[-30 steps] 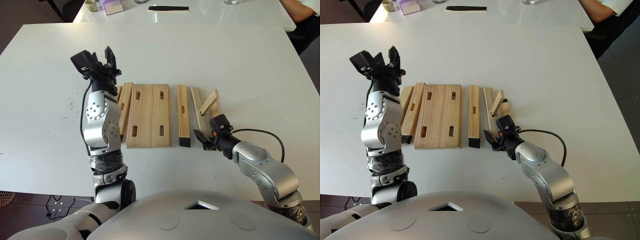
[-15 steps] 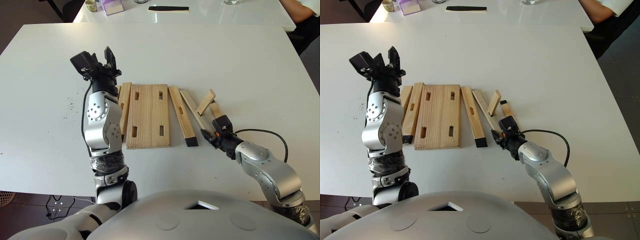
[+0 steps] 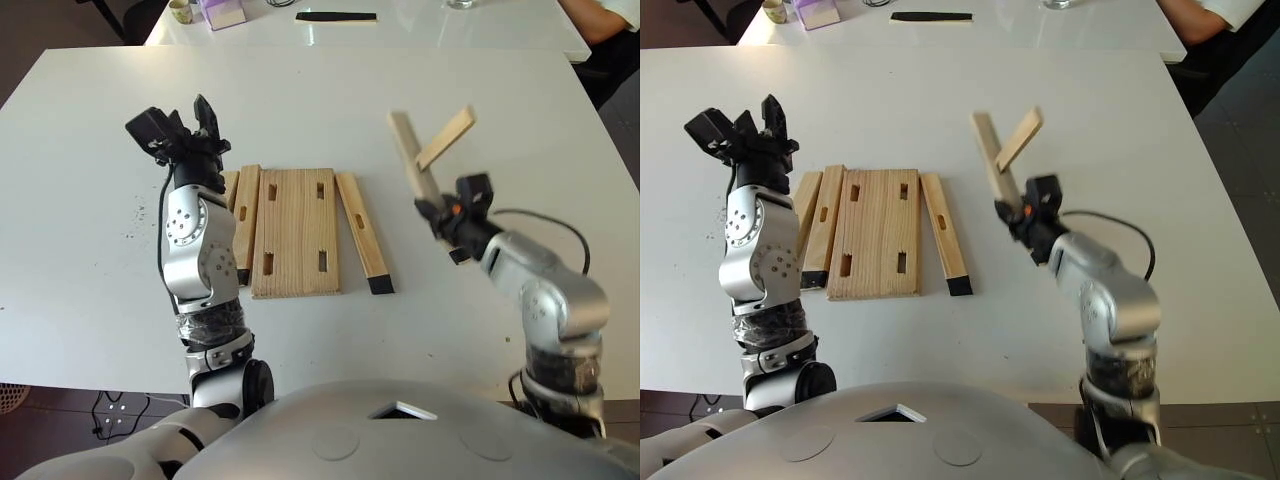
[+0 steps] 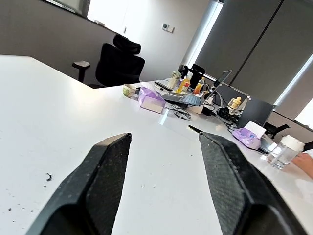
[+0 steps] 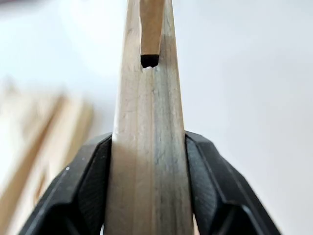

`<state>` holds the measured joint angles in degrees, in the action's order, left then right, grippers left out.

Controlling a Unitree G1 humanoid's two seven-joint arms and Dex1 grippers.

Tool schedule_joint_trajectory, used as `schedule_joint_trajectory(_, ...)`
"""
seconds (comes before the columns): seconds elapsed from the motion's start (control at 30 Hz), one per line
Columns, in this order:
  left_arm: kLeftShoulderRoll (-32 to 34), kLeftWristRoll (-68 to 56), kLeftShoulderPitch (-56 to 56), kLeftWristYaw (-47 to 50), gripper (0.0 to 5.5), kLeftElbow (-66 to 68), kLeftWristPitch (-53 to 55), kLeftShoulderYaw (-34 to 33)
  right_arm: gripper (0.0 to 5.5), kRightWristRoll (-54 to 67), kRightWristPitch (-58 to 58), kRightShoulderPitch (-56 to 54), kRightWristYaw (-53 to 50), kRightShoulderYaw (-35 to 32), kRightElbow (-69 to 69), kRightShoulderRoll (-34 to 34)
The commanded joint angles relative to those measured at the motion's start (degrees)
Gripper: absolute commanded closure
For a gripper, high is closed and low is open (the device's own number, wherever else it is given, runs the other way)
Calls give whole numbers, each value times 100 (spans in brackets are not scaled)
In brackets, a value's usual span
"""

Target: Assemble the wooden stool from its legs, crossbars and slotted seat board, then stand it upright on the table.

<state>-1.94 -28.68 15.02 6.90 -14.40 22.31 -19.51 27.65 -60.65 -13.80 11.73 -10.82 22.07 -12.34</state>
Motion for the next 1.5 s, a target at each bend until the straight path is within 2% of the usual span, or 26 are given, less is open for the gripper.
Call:
schedule_joint_trajectory(0.03, 90, -1892, 782, -781, 273, 32, 934, -162, 344, 1625, 130, -1769, 809, -1140, -1361, 318)
schedule_joint_trajectory(0.13, 332, -2872, 1047, -1266, 229, -177, 1556, -5, 344, 2207, 175, -2111, 2011, -1056, -1626, -128)
schedule_joint_trajectory(0.27, 369, -4656, 1165, -1241, 172, -490, 2141, -31, 344, 2417, 124, -2208, 3446, -642, -1852, -980)
schedule_joint_trajectory(0.43, 932, -6805, 1120, -986, 172, -806, 2540, 80, 344, 2800, -209, -2373, 4727, -257, -1796, -1777)
schedule_joint_trajectory(0.57, 1628, -7744, 1088, -914, 172, -815, 2734, 305, 344, 2863, -235, -2404, 5172, 18, -1685, -2056)
schedule_joint_trajectory(0.9, 2778, -7771, 1062, -1501, 172, -487, 3040, 690, 344, 2855, -107, -1979, 5819, 461, -1298, -2524)
schedule_joint_trajectory(1.17, 3188, -7384, 1057, -2196, 172, -464, 3146, 819, 344, 2737, 83, -1733, 6027, 655, -1226, -2782)
schedule_joint_trajectory(1.5, 3275, -6978, 1048, -2691, 320, -481, 3141, 954, 344, 2807, 93, -1755, 5887, 668, -1241, -2695)
